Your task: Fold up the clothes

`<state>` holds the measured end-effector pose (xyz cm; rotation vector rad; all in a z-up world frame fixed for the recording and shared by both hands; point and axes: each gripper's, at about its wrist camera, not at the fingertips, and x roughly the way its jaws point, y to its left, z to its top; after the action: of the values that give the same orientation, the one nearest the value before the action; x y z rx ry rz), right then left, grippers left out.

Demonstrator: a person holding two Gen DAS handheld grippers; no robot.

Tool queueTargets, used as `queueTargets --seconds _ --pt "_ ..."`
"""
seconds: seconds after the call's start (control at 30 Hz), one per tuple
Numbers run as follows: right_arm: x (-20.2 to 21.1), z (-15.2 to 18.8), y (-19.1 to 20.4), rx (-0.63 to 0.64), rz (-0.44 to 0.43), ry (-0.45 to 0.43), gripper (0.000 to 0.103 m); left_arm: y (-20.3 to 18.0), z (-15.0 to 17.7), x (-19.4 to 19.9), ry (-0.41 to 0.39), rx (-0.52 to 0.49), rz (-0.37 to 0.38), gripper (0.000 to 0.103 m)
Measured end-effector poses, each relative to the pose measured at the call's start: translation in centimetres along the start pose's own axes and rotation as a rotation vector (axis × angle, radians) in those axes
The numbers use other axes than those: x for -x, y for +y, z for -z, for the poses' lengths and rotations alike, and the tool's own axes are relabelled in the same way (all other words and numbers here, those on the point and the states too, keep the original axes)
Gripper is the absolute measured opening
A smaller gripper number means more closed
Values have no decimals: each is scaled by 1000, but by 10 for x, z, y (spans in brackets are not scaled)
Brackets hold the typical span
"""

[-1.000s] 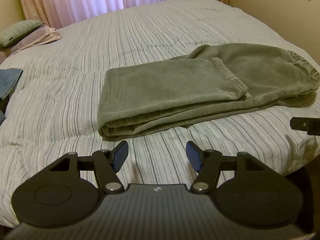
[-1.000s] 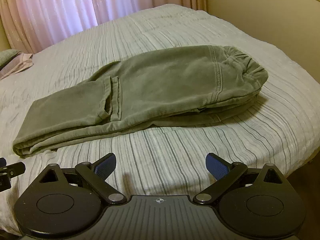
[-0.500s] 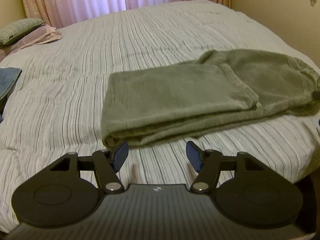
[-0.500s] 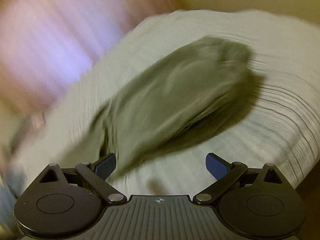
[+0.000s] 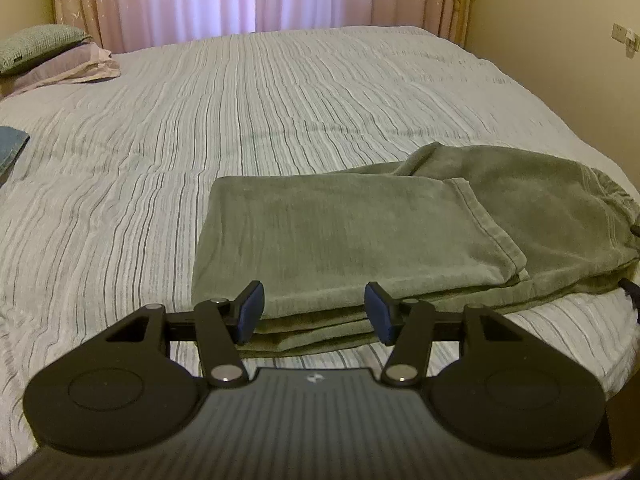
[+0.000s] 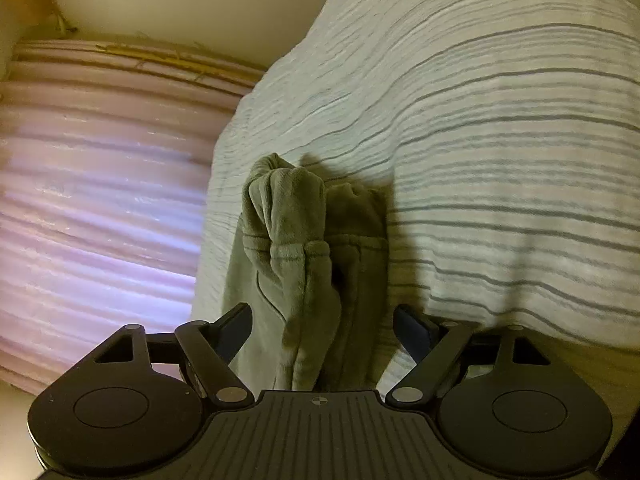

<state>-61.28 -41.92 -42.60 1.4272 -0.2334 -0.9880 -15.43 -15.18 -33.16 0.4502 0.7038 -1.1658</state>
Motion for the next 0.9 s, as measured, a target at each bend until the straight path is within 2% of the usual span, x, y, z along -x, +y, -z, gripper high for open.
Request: queueTargets --seconds 0.17,0.2,0.23,0.37,0.47,0.57,0.6,0.63,0.7,0.83,0.9 --pt "-14 -5 -5 -45 -3 -7 46 7 1 -4 -4 18 18 52" --pt "-12 -5 -4 -42 -12 -9 37 9 1 -4 -10 23 21 51" --pt "-9 -4 0 -15 -20 -18 35 11 0 -4 -20 33 23 51" --pt "4 6 18 122 -50 -61 34 21 -5 -13 -28 82 55 45" --pt "-5 9 8 69 -13 -56 39 23 -4 -31 -4 88 52 45" --pt "-10 10 1 10 0 -56 39 21 3 -48 15 54 35 44" --pt "-10 10 6 33 12 -60 35 19 3 -49 9 33 29 44" --pt "-10 10 14 73 40 -63 28 16 4 -49 3 11 24 44" --pt "-9 12 37 175 90 -74 22 18 3 -49 -2 8 32 44" --pt "-10 35 107 459 178 -115 18 44 1 -40 -16 131 100 39" --pt "-12 57 149 633 181 -147 17 61 2 -31 -32 200 113 39"
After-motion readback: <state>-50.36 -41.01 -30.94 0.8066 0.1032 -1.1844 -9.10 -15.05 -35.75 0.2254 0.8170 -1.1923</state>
